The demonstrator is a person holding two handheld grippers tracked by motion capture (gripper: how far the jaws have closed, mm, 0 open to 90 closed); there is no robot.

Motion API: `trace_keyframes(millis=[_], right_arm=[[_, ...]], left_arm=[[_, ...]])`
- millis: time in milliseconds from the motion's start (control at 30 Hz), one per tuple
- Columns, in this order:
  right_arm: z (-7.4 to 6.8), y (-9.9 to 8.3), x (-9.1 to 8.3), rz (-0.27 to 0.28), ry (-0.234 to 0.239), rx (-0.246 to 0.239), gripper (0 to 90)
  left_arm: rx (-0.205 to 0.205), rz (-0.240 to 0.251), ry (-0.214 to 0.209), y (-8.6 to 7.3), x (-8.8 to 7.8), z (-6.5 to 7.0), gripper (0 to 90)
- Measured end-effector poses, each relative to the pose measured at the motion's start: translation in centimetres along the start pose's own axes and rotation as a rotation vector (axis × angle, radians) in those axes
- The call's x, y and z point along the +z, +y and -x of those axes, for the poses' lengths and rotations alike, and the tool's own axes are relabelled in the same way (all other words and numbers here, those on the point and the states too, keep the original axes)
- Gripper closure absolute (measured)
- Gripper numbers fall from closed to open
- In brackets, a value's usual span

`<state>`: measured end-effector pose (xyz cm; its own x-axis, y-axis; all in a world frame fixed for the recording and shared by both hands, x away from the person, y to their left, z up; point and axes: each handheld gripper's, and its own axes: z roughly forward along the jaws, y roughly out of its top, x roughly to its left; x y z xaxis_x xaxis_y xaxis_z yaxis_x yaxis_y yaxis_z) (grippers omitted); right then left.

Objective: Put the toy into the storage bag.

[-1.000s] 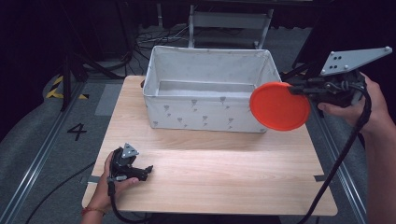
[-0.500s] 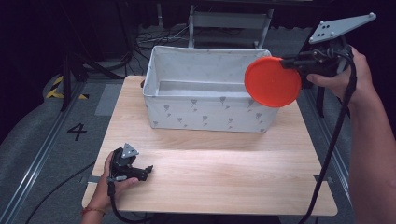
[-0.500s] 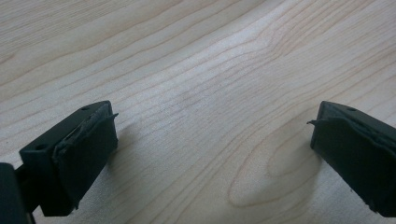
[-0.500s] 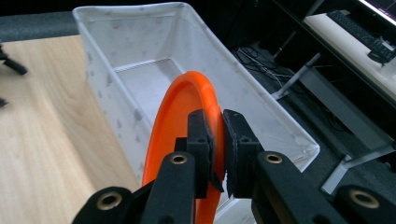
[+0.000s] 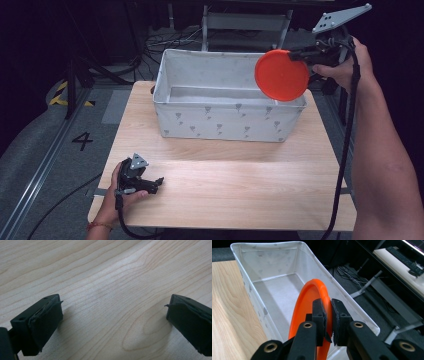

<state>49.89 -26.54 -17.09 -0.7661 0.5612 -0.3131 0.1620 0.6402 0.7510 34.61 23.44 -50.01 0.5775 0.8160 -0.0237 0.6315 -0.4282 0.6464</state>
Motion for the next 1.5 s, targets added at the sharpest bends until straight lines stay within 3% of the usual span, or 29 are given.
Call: trace_keyframes(millis=[233,367,467,567,867,1100,1400,1500], right_arm=[[0.8,-0.4,2.9,-0.032,0.035,-0.027,82.4],[1.0,-0.8,5.0,-0.079,0.072,-0.047,82.4],[1.0,-1.1,5.6,-0.096,0.077,-0.057,82.4],[1.0,-1.5,6.5,-0.105,0.113,-0.081,82.4],[-0.7,-2.1,7.8,-0.184,0.233,-0.188,82.1],[-1.7,-2.4,8.7,-0.253,0.259,-0.228,81.8],[-2.3,-3.8,11.9,-0.449,0.321,-0.266,82.0],[-2.4,-4.2,12.2,-0.467,0.334,-0.256,82.0]], left_arm=[[0.000,-0.003,-0.001,0.0,0.0,0.0,0.9],[-0.001,-0.002,-0.001,0.0,0.0,0.0,0.9],[0.000,-0.002,-0.001,0.0,0.0,0.0,0.9],[-0.001,-0.001,-0.001,0.0,0.0,0.0,0.9],[0.002,-0.002,0.000,0.0,0.0,0.0,0.9],[0.001,-0.002,-0.001,0.0,0.0,0.0,0.9],[-0.001,0.000,0.000,0.0,0.0,0.0,0.9],[-0.001,-0.001,-0.001,0.0,0.0,0.0,0.9]])
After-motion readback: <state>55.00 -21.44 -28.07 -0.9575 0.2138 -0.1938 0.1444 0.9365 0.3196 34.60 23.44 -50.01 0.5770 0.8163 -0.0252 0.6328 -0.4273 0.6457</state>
